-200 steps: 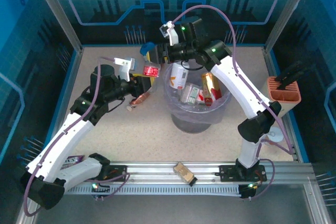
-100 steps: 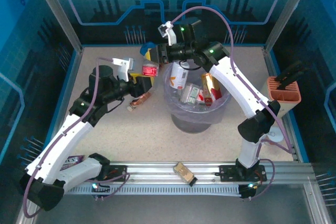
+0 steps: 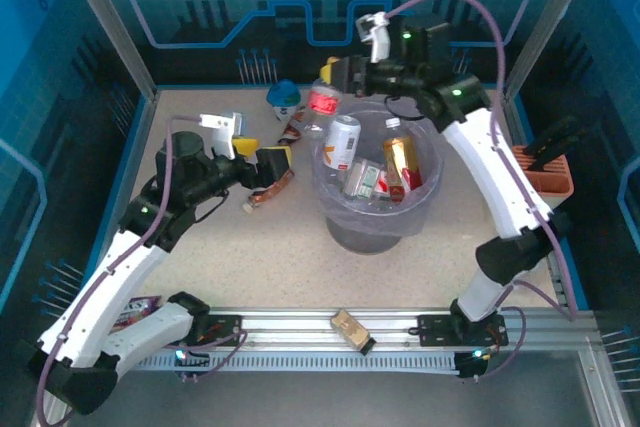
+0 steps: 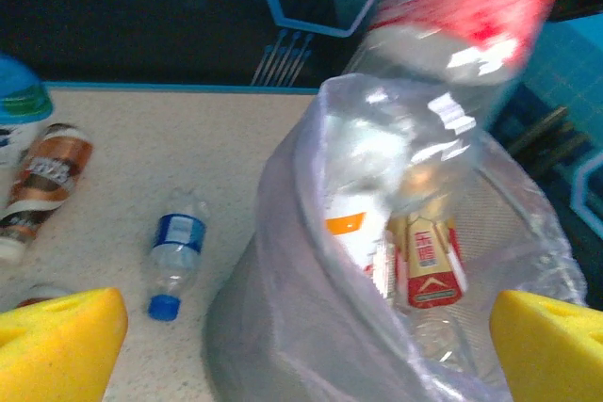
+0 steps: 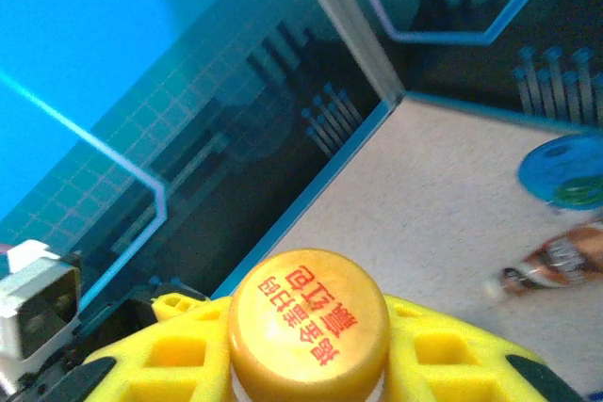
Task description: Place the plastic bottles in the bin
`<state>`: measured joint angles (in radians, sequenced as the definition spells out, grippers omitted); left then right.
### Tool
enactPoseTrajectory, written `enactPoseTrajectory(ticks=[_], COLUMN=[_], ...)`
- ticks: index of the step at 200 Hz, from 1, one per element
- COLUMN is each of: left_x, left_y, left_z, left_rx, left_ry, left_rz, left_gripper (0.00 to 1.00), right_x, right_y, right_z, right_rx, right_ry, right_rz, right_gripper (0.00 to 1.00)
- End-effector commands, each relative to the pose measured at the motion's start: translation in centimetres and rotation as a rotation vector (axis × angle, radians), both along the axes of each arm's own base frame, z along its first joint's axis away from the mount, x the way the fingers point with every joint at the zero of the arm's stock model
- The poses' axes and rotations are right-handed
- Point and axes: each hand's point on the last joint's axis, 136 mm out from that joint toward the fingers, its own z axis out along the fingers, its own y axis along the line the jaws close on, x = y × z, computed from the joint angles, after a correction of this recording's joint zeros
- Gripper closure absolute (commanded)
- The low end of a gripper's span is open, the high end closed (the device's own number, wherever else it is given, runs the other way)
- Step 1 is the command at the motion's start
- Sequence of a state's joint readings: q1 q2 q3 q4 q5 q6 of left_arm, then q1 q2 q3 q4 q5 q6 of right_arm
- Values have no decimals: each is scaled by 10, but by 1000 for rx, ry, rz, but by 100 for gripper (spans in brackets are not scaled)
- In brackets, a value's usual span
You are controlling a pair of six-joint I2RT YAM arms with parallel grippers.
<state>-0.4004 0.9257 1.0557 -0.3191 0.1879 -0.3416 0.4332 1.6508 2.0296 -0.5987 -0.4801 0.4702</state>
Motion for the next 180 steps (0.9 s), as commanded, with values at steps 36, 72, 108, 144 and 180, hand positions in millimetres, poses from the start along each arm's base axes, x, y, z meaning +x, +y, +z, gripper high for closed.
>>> enactPoseTrajectory(ticks=[36, 72, 108, 144, 180], left_x=[26, 43, 57, 62, 60], left_y=[46, 68, 73, 75, 79], left_z=[-82, -145, -198, -228, -249], left_rx=[188, 331, 420, 446, 482], left_ry=[218, 357, 461, 500, 521], left_rz=[194, 282, 309, 314, 319], left_gripper=[1, 3, 1, 1, 1], right_x=[-32, -47, -43, -23, 8], right_y=[-87, -119, -132, -108, -96], right_z=[13, -17, -45, -39, -48], right_rx=[-115, -327, -470, -333, -264], right_ry=[-63, -23, -4, -50, -90], right_rz=[-168, -252, -320, -304, -356], right_gripper=[83, 84, 84, 85, 86])
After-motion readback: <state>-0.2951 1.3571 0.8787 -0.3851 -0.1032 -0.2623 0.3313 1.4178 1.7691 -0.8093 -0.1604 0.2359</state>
